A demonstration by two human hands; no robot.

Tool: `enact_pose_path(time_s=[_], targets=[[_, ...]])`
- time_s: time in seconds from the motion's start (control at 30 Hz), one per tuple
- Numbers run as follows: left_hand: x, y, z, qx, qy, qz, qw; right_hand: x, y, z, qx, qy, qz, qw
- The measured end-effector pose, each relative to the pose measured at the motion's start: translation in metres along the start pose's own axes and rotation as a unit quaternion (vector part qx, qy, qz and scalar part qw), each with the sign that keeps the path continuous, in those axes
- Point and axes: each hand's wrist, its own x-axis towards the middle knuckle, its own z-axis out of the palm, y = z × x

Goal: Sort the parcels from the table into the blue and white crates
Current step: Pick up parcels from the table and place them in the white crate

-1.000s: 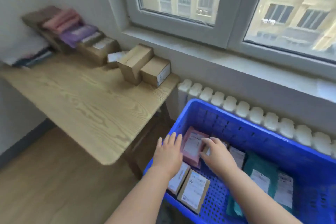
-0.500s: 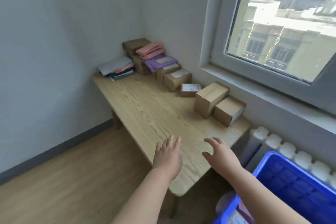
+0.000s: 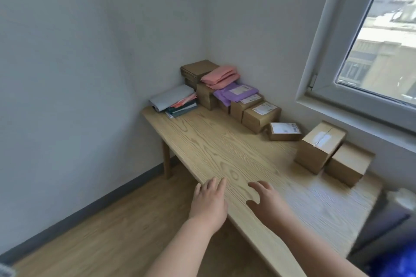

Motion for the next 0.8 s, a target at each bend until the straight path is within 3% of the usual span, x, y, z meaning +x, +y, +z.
enact_pose_path(time_s=[0.53, 0.8], targets=[[0.207, -0.058, -0.046, 0.048, -0.042, 0.064, 0.996, 0.200, -0.022, -0.008, 0.023, 0.046, 0.066, 0.996], [0.288, -0.053, -0.050, 0.060, -0.073, 0.127, 0.987, 0.242, -0.016, -0.030, 0.036, 0.078, 0.127, 0.988]])
